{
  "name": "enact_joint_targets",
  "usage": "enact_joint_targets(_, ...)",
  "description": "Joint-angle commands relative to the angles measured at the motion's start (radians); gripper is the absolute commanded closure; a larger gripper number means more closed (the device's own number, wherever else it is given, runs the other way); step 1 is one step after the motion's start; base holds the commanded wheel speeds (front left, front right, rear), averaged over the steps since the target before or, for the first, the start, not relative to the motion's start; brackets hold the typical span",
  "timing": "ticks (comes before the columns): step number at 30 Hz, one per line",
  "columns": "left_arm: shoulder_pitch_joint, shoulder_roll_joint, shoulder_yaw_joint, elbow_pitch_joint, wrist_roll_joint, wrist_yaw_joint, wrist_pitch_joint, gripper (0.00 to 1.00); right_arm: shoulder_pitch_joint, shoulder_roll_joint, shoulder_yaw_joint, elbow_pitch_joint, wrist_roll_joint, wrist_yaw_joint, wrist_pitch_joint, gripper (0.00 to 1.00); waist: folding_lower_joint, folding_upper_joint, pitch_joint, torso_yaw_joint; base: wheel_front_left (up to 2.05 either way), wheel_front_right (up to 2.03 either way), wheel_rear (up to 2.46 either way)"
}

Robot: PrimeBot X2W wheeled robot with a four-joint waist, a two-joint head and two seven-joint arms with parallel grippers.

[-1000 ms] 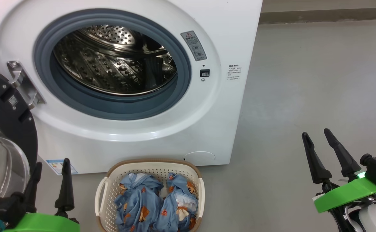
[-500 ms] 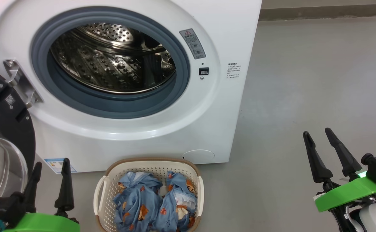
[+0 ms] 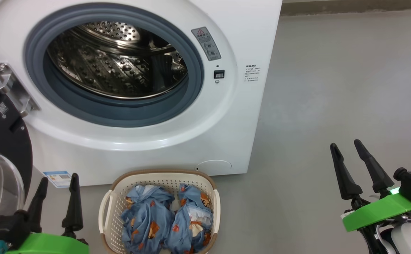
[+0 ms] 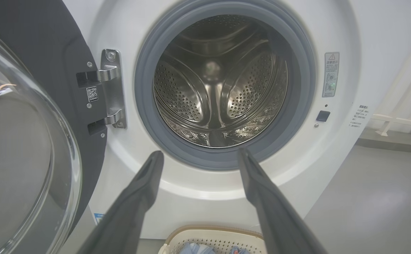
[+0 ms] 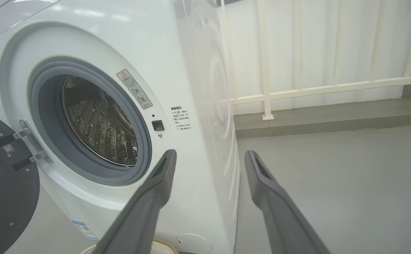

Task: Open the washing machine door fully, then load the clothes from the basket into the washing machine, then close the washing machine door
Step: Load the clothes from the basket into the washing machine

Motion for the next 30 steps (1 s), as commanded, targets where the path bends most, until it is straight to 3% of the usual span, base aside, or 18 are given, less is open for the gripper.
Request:
enact_joint_targets(1, -0.041, 0.029, 0.034, -0.02, -0.002, 0.006, -0.013, 0.0, -0.015, -0.016, 0.015, -0.025, -0.003, 0.008, -0.009, 0.0, 0.0, 0.0, 0.008, -0.002, 0.0, 0.0, 0.0)
enact_joint_targets(15, -0.094, 0.018, 0.006, -0.011, 0.004, -0.016, -0.012, 0.0, -0.038, 0.008, -0.003, -0.01, 0.01, 0.008, -0.009, 0.0, 0.0, 0.0, 0.127, -0.023, 0.0, 0.0, 0.0)
enact_joint_targets(30, -0.224, 0.017, -0.038, 0.079, 0.03, -0.036, 0.008, 0.0, -0.107, 0.045, -0.012, -0.006, 0.007, 0.008, -0.009, 0.0, 0.0, 0.0, 0.327, -0.059, 0.0, 0.0, 0.0)
